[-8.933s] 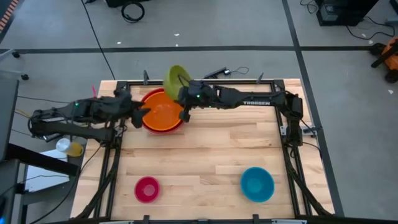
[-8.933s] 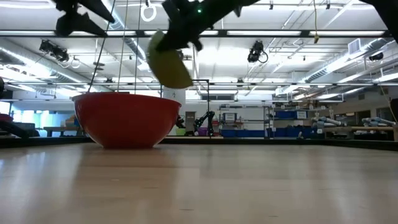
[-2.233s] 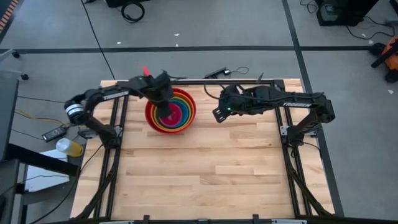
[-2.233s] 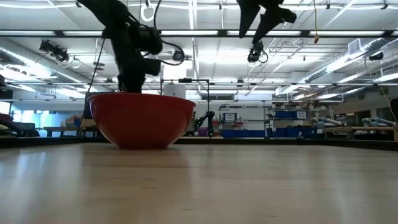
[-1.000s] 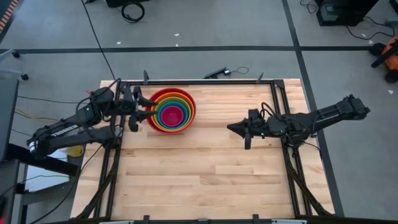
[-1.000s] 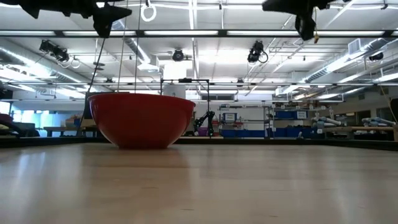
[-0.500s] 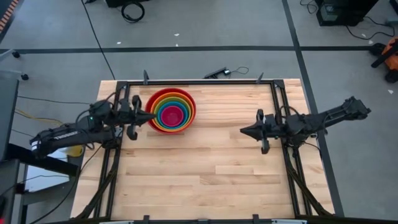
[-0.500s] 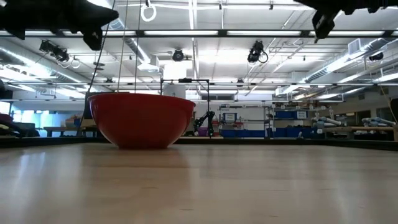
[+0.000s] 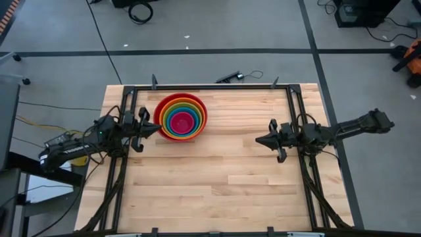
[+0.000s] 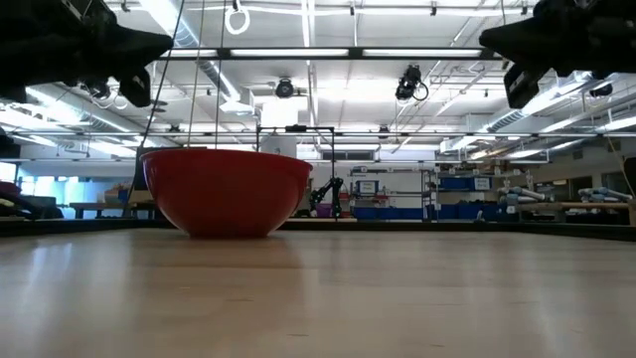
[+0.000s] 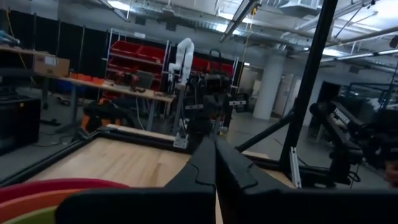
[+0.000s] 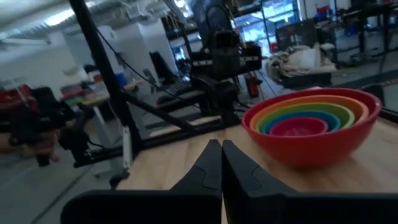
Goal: Nest bowls inside each other
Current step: Return to Home Position
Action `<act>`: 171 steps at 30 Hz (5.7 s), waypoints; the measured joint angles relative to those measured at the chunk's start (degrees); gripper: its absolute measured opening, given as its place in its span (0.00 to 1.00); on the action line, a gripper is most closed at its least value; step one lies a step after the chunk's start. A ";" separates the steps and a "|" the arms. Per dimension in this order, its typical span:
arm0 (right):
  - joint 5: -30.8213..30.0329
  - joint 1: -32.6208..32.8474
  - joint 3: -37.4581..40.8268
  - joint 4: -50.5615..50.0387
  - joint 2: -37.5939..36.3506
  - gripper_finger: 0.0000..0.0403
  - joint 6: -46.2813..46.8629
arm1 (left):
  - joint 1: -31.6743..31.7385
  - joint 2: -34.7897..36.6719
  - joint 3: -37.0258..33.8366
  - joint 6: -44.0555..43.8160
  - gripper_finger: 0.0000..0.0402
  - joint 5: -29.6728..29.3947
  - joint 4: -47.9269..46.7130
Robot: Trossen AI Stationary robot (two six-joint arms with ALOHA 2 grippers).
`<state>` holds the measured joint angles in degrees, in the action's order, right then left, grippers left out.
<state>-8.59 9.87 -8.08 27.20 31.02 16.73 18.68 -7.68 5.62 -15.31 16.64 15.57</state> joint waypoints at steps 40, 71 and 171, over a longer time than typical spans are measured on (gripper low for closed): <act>1.49 -3.74 4.14 -20.43 -29.56 0.01 -1.99 | -0.22 7.39 -5.11 1.83 0.00 -1.31 -5.54; -6.37 -2.95 7.72 -21.68 -28.91 0.07 3.02 | -3.87 7.32 -5.15 -0.59 0.00 -8.98 -8.19; -6.26 -2.93 7.72 -21.70 -28.89 0.07 3.06 | -3.86 7.32 -5.19 -0.59 0.00 -8.93 -8.15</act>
<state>-14.85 6.94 -0.36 5.50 2.13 19.79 14.82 -0.36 0.43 -15.90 7.70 7.42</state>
